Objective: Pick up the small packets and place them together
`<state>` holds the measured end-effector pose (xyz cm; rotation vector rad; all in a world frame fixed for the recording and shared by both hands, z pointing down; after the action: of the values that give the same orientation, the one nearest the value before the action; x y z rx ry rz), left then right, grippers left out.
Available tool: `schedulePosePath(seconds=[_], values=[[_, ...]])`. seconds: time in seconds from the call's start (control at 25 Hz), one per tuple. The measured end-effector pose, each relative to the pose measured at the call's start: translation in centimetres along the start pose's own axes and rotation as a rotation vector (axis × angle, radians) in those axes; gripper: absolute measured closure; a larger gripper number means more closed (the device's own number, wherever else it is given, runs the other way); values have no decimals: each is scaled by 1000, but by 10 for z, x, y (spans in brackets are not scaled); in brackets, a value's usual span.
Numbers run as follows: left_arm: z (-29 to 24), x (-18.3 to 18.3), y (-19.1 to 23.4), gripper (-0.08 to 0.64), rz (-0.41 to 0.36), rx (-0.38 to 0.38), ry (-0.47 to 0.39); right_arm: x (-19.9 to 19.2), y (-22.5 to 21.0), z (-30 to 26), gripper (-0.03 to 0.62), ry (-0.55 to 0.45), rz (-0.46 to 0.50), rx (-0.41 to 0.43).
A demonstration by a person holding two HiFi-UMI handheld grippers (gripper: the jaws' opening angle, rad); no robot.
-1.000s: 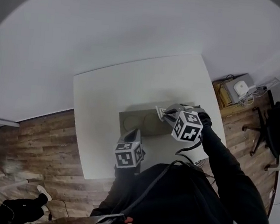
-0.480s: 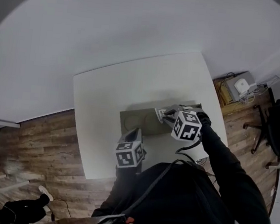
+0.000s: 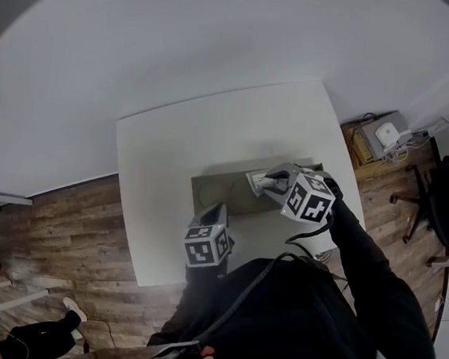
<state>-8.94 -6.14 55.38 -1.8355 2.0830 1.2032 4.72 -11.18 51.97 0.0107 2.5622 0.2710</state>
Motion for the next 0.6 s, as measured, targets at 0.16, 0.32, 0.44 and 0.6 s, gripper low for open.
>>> schedulePosePath(seconds=[0.16, 0.32, 0.44, 0.6], values=[[0, 0, 0, 561, -7, 7, 3, -13, -9, 24, 497, -119, -149, -37], [1, 2, 0, 561, -9, 5, 4, -33, -21, 53, 561, -227, -282, -100], [1, 1, 0, 560, -14, 11, 2, -59, -23, 64, 575, -200, -384, -113], [-1, 0, -1, 561, -18, 13, 3, -85, -13, 59, 575, -153, -487, -31]])
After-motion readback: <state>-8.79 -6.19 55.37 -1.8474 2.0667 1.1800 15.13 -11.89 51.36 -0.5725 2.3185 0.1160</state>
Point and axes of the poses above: the fingertips, and each gripper's own axes: z backward along the fingers, y to its left, x out of its top, the point moved 3 cm from there along z, backward along the fingers, and after that the axes turned 9 degrees about z, right-handed, at the moved point
